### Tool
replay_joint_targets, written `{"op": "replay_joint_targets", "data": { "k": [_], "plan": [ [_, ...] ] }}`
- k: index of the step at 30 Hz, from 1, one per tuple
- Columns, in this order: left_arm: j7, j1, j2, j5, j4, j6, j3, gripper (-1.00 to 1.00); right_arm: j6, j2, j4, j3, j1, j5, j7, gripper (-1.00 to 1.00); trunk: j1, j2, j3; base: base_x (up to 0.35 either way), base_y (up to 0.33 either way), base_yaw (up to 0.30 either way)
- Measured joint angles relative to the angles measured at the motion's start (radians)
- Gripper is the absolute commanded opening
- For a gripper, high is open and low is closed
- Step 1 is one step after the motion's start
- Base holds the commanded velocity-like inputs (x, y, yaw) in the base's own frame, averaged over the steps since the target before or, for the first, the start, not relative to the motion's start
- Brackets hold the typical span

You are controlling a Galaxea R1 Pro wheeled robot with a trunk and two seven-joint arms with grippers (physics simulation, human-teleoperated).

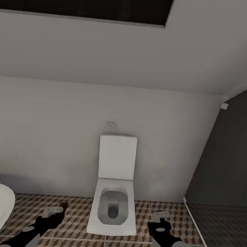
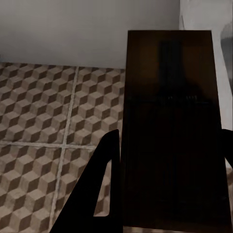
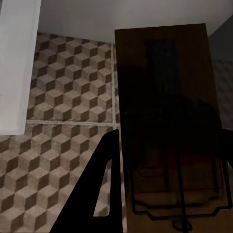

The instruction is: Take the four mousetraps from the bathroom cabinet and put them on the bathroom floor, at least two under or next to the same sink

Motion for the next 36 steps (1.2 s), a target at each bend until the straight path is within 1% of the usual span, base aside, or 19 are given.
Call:
{"op": "replay_joint_targets", "data": {
  "k": [7,27,28,33,36],
  "plan": [
    [0.007,0.000,-0.002,0.004,0.000,0.003,0.006,-1.00,0.009,0.010,0.000,0.000,0.000,-0.001,-0.009,-1.00,0.000,0.000,0.000,0.000,0.000,0.000],
    [0.007,0.000,-0.007,0.000,-0.003,0.003,0.004,-1.00,0.014,0.010,-0.001,-0.003,0.000,-0.002,-0.015,-1.00,0.000,0.000,0.000,0.000,0.000,0.000],
    [0.006,0.000,-0.008,0.001,-0.003,0.005,0.004,-1.00,0.014,0.010,-0.001,-0.003,0.000,-0.002,-0.015,-1.00,0.000,0.000,0.000,0.000,0.000,0.000],
    [0.006,0.000,-0.012,-0.001,-0.004,0.034,0.004,-1.00,0.015,0.009,-0.001,-0.003,0.000,-0.002,-0.015,-1.00,0.019,-0.035,-0.016,0.000,0.000,0.000],
    [0.006,0.000,-0.018,0.000,-0.005,0.064,0.004,-1.00,0.015,0.009,-0.001,-0.003,0.000,-0.002,-0.014,-1.00,0.019,-0.035,-0.016,0.000,0.000,0.000]
  ]
}}
